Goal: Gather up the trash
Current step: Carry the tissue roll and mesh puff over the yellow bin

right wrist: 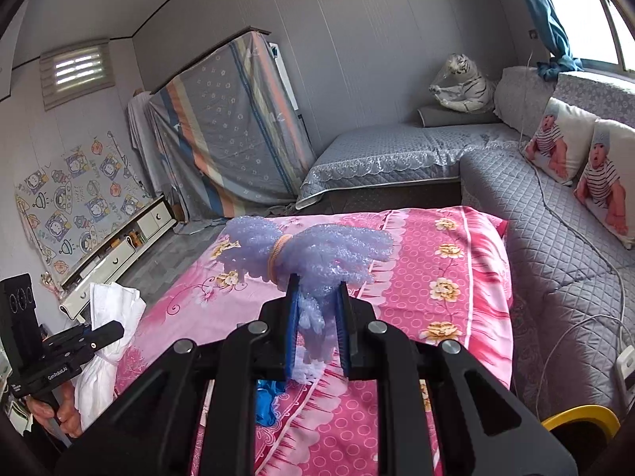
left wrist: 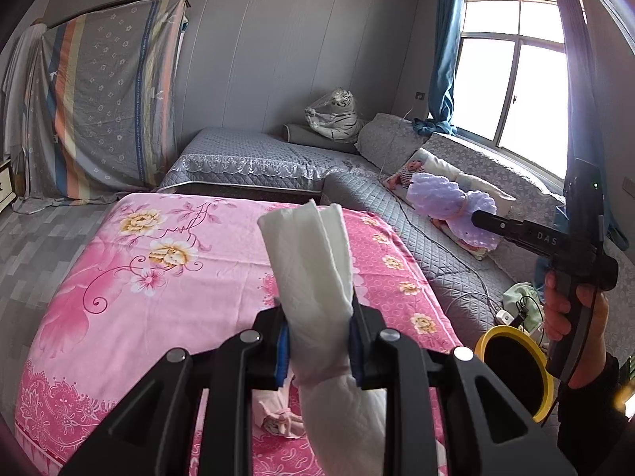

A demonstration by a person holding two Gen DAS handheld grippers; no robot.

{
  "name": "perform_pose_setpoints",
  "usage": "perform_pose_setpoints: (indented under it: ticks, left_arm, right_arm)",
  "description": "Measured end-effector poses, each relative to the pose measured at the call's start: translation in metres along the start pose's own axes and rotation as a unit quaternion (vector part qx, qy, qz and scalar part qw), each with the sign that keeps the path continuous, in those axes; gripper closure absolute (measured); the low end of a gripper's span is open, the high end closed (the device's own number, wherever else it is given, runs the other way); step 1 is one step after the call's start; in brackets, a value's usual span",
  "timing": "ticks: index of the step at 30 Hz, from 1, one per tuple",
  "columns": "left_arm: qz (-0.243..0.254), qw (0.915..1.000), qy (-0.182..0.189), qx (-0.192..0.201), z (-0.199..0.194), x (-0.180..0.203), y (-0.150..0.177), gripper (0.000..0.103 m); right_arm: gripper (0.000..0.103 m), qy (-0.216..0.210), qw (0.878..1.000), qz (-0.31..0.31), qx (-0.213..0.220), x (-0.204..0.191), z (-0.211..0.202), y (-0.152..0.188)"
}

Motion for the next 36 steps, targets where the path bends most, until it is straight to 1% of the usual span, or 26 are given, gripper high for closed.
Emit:
perform_pose_setpoints:
  ticks: [8,11,19,26,30,36]
  left_arm:
    - [0.037,0.9983,0.043,-0.010,0.025,0.060,-0.017,0.081]
    - [0.048,0.9973,0.054,-0.015,0.037,0.081,-0.020,0.081]
    - [0.074,0.9918,0.099,-0.033,0.064,0.139,-0.020,0.081]
    - [0.106,0.9825,0.143,-0.055,0.092,0.197,-0.014,0.081]
    - [0.123,0.9761,0.165,-0.071,0.109,0.229,-0.007,0.081]
    - [0.140,0.9666,0.192,-0.096,0.133,0.266,0.009,0.081]
  right_arm:
    - [0.088,0.043,0.998,0.029,0.026,0.051,-0.040,0.000]
    - [0.088,0.062,0.997,0.044,0.034,0.074,-0.055,0.002]
    - [0.088,0.118,0.989,0.080,0.049,0.138,-0.094,0.017]
    - [0.088,0.166,0.979,0.110,0.049,0.193,-0.118,0.042]
    - [0.088,0.201,0.970,0.124,0.052,0.224,-0.133,0.058]
    - [0.088,0.235,0.960,0.144,0.049,0.256,-0.149,0.083]
Point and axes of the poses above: each gripper's, at about its wrist camera, not at the fingertips, and z roughly the way its jaws point, x to its right, y to its underside, the point moved 4 cm from there along z, roughly the way its jaws point, and after that the axes turned 12 degrees about y, right-handed, at the moved point
